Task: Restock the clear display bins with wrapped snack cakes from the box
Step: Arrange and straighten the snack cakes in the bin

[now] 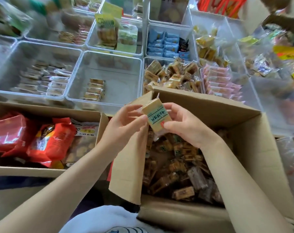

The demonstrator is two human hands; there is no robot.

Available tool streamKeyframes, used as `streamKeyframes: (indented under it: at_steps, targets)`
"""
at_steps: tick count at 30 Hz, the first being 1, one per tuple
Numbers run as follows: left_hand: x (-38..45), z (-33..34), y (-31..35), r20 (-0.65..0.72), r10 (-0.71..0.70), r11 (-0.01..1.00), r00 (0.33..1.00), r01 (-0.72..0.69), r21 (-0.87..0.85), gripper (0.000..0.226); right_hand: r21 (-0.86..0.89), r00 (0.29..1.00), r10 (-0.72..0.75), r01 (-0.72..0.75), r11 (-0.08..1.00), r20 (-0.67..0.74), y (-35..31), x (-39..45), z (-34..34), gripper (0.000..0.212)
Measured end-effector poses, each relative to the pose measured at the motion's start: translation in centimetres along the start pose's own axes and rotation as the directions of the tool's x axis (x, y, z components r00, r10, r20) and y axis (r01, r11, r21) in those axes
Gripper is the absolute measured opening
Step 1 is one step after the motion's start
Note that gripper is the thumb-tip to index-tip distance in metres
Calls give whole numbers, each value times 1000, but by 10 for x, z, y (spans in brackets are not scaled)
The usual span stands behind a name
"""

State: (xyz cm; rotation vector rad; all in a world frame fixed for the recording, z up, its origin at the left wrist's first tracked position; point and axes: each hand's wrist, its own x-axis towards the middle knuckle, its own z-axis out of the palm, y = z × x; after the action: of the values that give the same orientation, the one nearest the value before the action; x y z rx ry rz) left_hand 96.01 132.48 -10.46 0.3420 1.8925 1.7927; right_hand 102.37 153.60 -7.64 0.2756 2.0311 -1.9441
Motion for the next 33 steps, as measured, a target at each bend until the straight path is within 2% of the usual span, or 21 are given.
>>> streamKeyframes:
  at_steps: [2,5,8,12,15,17,18,21,23,27,30,33]
  targets:
    - [7,-18,9,2,7,994,1000,-7,-111,40,-150,999,-31,28,988,-22,-14,12,22,47]
    - [16,-59,15,-43,53,995,998,-56,-84,41,-276,997,-75,63,959,-32,-35,38,52,45]
    - [28,-113,10,-68,102,994,992,-100,32,33,-295,992,-112,89,951,-60,-48,74,79,41]
    - [43,-187,2,-63,139,979,988,-128,158,34,-301,993,-110,92,949,-45,-52,138,128,41]
    - [59,-246,-14,-99,131,974,986,-110,198,36,-312,987,-132,98,945,-91,-52,192,171,37]
    - [72,-291,-31,-145,97,974,985,-64,216,42,-381,977,-170,109,918,-129,-51,228,196,35]
    - [78,-315,-42,-183,89,959,979,-34,282,45,-431,970,-190,108,896,-150,-51,246,207,35]
    - [93,-376,-78,-250,131,804,959,44,592,50,-573,938,-248,68,817,-243,-55,292,231,35]
    - [104,-399,-99,-188,166,673,968,28,739,54,-644,899,-290,11,765,-329,-55,318,233,32]
    - [116,-408,-131,-80,76,465,994,36,884,60,-791,844,-335,-156,592,-418,-49,359,212,36]
    - [116,-407,-143,-68,107,404,992,19,915,76,-838,842,-313,-258,482,-439,-44,381,194,34]
    - [117,-407,-148,-71,124,396,990,16,918,76,-860,838,-307,-318,399,-452,-34,404,181,29]
